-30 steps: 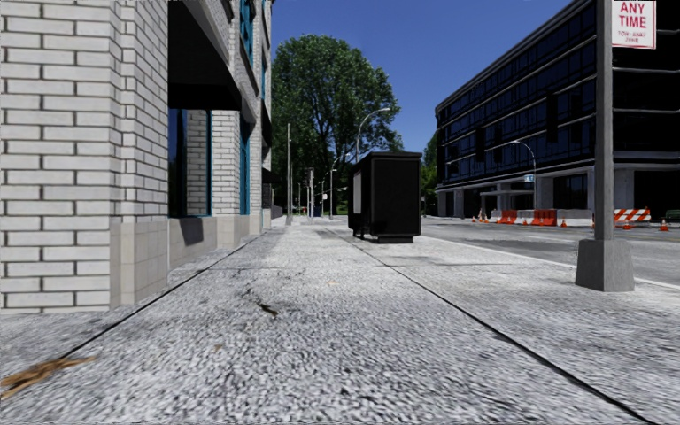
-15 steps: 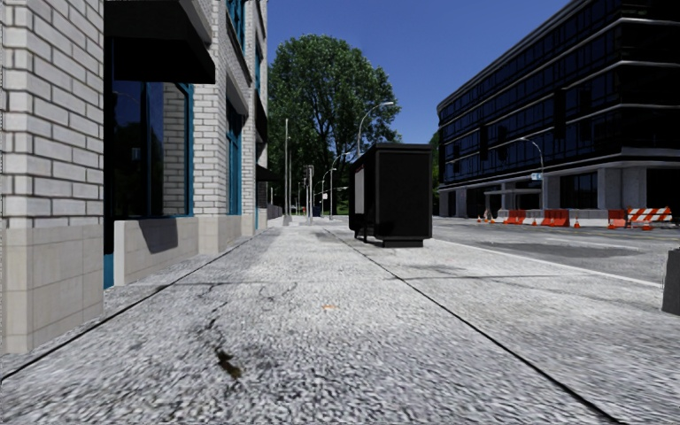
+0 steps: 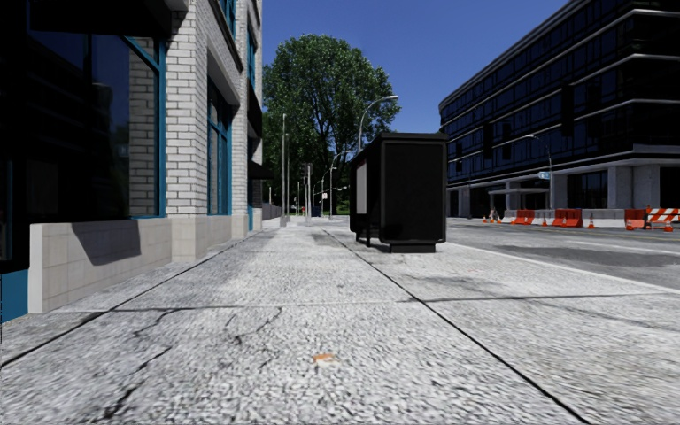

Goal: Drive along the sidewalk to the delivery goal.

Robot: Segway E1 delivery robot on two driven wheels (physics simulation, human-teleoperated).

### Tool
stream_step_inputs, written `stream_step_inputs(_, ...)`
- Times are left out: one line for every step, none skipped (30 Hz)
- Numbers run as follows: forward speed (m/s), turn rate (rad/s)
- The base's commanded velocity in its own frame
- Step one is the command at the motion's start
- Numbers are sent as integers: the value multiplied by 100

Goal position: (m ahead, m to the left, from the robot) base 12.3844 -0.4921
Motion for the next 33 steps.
stream_step_inputs(200, 0)
stream_step_inputs(200, 0)
stream_step_inputs(200, 0)
stream_step_inputs(200, 0)
stream_step_inputs(200, 0)
stream_step_inputs(200, 0)
stream_step_inputs(200, 0)
stream_step_inputs(200, 0)
stream_step_inputs(200, 0)
stream_step_inputs(200, 0)
stream_step_inputs(200, 0)
stream_step_inputs(200, 0)
stream_step_inputs(200, 0)
stream_step_inputs(200, 0)
stream_step_inputs(200, 0)
stream_step_inputs(200, 0)
stream_step_inputs(200, 0)
stream_step_inputs(200, 0)
stream_step_inputs(200, 0)
stream_step_inputs(200, 0)
stream_step_inputs(200, 0)
stream_step_inputs(200, 0)
stream_step_inputs(200, 0)
stream_step_inputs(200, 0)
stream_step_inputs(200, 0)
stream_step_inputs(200, 0)
stream_step_inputs(200, 0)
stream_step_inputs(200, 0)
stream_step_inputs(200, 0)
stream_step_inputs(200, 0)
stream_step_inputs(200, 0)
stream_step_inputs(200, 0)
stream_step_inputs(200, 0)
